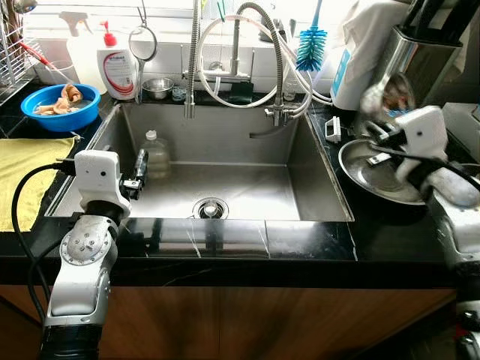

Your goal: Kitchen organization

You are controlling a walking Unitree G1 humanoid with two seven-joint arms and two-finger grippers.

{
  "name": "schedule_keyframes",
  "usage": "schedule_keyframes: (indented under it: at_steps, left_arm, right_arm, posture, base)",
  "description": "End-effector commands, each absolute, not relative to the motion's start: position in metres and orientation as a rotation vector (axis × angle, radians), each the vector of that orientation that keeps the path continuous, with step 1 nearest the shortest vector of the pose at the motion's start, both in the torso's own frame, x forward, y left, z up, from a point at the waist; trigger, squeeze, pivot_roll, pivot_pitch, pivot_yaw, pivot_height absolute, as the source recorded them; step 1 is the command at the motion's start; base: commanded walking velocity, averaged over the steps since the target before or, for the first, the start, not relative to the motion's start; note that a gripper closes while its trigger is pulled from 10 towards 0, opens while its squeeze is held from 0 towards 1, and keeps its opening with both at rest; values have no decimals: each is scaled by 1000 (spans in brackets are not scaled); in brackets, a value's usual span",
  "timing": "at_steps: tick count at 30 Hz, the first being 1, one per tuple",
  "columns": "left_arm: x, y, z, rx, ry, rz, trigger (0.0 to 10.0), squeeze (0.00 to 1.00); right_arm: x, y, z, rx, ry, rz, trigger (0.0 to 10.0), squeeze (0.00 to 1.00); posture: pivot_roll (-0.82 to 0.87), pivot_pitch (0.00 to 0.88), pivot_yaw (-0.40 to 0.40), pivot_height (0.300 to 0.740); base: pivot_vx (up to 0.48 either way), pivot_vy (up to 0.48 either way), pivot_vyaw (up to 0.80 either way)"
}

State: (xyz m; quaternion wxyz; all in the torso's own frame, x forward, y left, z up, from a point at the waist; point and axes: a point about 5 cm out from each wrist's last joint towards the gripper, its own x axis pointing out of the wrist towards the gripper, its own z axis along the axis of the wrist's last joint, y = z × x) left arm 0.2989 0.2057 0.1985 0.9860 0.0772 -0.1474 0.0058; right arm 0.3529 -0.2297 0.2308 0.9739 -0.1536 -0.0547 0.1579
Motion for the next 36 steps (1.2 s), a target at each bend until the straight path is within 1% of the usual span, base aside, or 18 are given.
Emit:
schedule_keyframes:
  at_steps: [1,3,4,5,6,7,11,14,17,20,23,26,34,35,36]
  left_arm:
    - [301,205,201,131,-302,17,10000,0]
    - [302,205,201,128,-303,20,10000,0]
    - [302,204,201,127,-303,20,10000,0]
    - [302,204,201,127,-304,19,10000,0]
    - [302,204,201,126,-304,21,10000,0]
    - [302,204,201,126,-305,22,10000,0]
    - [301,206,201,123,-308,35,10000,0]
    - [301,205,201,121,-308,37,10000,0]
    - [301,204,201,116,-308,36,10000,0]
    - [301,203,201,113,-306,35,10000,0]
    - [301,203,200,108,-303,37,10000,0]
    - [301,201,198,99,-301,36,10000,0]
    - [299,198,198,93,-300,30,10000,0]
    - [299,199,198,93,-301,31,10000,0]
    - [298,199,198,93,-301,32,10000,0]
  right_arm:
    - [353,-211,236,-288,-127,433,0,0]
    - [352,-188,228,-303,-113,563,0,0]
    - [351,-183,225,-302,-103,603,3137,0]
    - [350,-178,221,-300,-93,641,8980,0]
    - [350,-173,216,-300,-74,669,10000,0]
    - [350,-170,213,-299,-61,684,10000,0]
    - [346,-152,194,-316,11,850,10000,0]
    - [343,-148,184,-343,57,910,10000,0]
    - [342,-150,167,-364,133,954,10000,0]
    - [344,-154,161,-354,161,947,10000,0]
    - [350,-160,162,-293,162,915,10000,0]
    - [354,-164,159,-301,171,897,10000,0]
    - [360,-164,159,-268,163,880,10000,0]
    - [360,-164,158,-268,164,881,10000,475]
    - [361,-164,157,-266,164,877,10000,518]
  posture:
    - [100,0,-58,740]
    - [100,0,-59,740]
    - [105,0,-62,740]
    - [105,0,-62,740]
    - [109,0,-65,740]
    - [109,0,-65,740]
    - [114,0,-72,740]
    - [114,0,-74,740]
    - [115,0,-76,740]
    - [116,0,-78,740]
    - [116,0,-79,740]
    - [117,0,-81,740]
    - [122,0,-82,740]
    - [124,0,-83,740]
    - [124,0,-83,740]
  base:
    - [0,0,0]
    - [0,0,0]
    - [0,0,0]
    - [0,0,0]
    - [0,0,0]
    - [0,0,0]
    - [0,0,0]
    - [0,0,0]
    - [0,0,0]
    - [0,0,0]
    - [0,0,0]
    - [0,0,0]
    - [0,0,0]
    - [0,0,0]
    - [0,0,0]
